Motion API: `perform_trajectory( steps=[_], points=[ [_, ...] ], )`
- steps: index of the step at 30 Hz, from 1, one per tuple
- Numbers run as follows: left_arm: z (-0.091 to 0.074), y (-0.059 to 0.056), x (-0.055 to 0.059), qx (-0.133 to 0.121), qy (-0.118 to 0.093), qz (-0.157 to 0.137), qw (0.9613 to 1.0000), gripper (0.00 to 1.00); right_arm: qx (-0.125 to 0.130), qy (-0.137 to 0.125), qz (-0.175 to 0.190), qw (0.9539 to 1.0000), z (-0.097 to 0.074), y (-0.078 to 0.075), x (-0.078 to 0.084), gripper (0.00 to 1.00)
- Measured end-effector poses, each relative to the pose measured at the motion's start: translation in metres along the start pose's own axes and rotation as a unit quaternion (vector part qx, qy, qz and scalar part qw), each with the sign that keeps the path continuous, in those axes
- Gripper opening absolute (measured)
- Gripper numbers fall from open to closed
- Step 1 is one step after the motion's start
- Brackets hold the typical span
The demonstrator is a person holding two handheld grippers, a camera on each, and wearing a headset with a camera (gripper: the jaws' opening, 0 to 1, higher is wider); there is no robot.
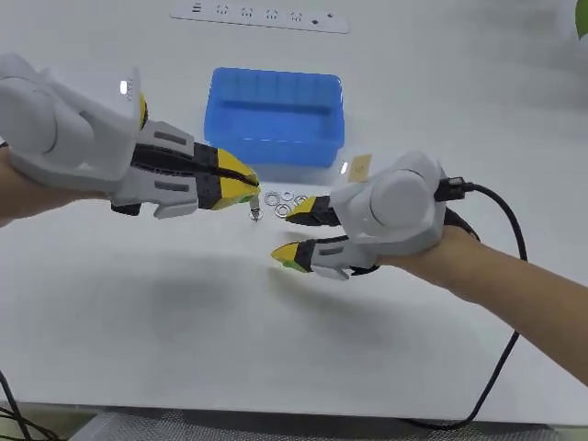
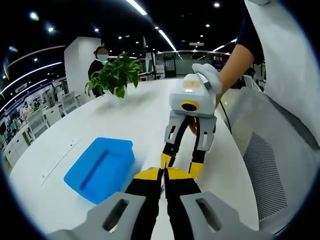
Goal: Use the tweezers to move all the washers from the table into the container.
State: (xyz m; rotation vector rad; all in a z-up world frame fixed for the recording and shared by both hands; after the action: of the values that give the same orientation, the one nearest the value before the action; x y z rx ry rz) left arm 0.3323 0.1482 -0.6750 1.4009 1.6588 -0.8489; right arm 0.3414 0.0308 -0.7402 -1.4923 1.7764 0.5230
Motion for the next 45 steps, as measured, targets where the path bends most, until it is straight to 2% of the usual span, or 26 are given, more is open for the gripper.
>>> perform_trajectory(
  steps=[8,11,13,15,18,22,25,28,30,35,37,39,40,45],
  points=[
    [-0.001,0.007,-0.002,0.017,0.012,-0.006,0.9998,0.06,-0.009,-0.013,-0.009,0.9998,0.013,-0.008,-0.016,0.29],
    [0.0,0.008,-0.002,0.021,0.011,-0.011,0.9997,0.06,-0.008,-0.032,-0.023,0.9992,0.017,-0.013,-0.026,0.26],
    [0.002,0.008,-0.003,0.024,0.013,-0.01,0.9996,0.06,-0.019,-0.037,-0.011,0.9991,0.019,-0.013,-0.03,0.25],
    [0.003,0.008,-0.004,0.026,0.015,-0.007,0.9995,0.06,-0.029,-0.042,-0.015,0.9986,0.021,-0.014,-0.032,0.24],
    [0.003,0.009,-0.004,0.025,0.019,-0.005,0.9995,0.06,-0.045,-0.034,-0.029,0.998,0.025,-0.014,-0.032,0.18],
    [0.004,0.009,-0.005,0.028,0.022,-0.005,0.9994,0.06,-0.047,-0.029,-0.028,0.9981,0.027,-0.017,-0.033,0.14],
    [0.004,0.01,-0.005,0.03,0.021,-0.008,0.9993,0.06,-0.053,-0.027,-0.044,0.9973,0.029,-0.017,-0.033,0.13],
    [0.004,0.011,-0.004,0.034,0.021,-0.01,0.9991,0.06,-0.056,-0.019,-0.076,0.9954,0.032,-0.016,-0.034,0.12],
    [0.003,0.013,-0.004,0.033,0.023,-0.011,0.9992,0.06,-0.058,-0.016,-0.074,0.9955,0.032,-0.017,-0.035,0.11],
    [0.004,0.016,-0.006,0.036,0.043,0.002,0.9984,0.06,-0.064,-0.013,-0.086,0.9941,0.031,-0.018,-0.036,0.1],
    [0.005,0.017,-0.007,0.035,0.045,-0.003,0.9984,0.06,-0.064,-0.015,-0.088,0.9939,0.031,-0.019,-0.036,0.1],
    [0.006,0.018,-0.007,0.021,0.047,0.002,0.9987,0.07,-0.062,-0.016,-0.084,0.9945,0.031,-0.019,-0.036,0.1],
    [0.006,0.017,-0.006,0.022,0.047,-0.01,0.9986,0.07,-0.065,-0.017,-0.085,0.9941,0.03,-0.019,-0.036,0.1],
    [0.005,0.015,-0.003,0.023,0.058,-0.005,0.998,0.16,-0.062,-0.016,-0.086,0.9942,0.031,-0.018,-0.037,0.1]
  ],
)
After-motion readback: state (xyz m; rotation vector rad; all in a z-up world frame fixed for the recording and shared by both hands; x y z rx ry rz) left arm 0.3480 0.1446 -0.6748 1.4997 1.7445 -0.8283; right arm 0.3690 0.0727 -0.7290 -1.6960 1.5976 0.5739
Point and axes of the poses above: the centre of the closed fingertips' face, and the gripper's own axes: z roughly forward along the fingers, y roughly to its left, x roughly out of its underside, the point moved 7 cm from there along -z, roughly backward along the fingers, and after that the axes turned 11 degrees about x, right-handed, at the moved point
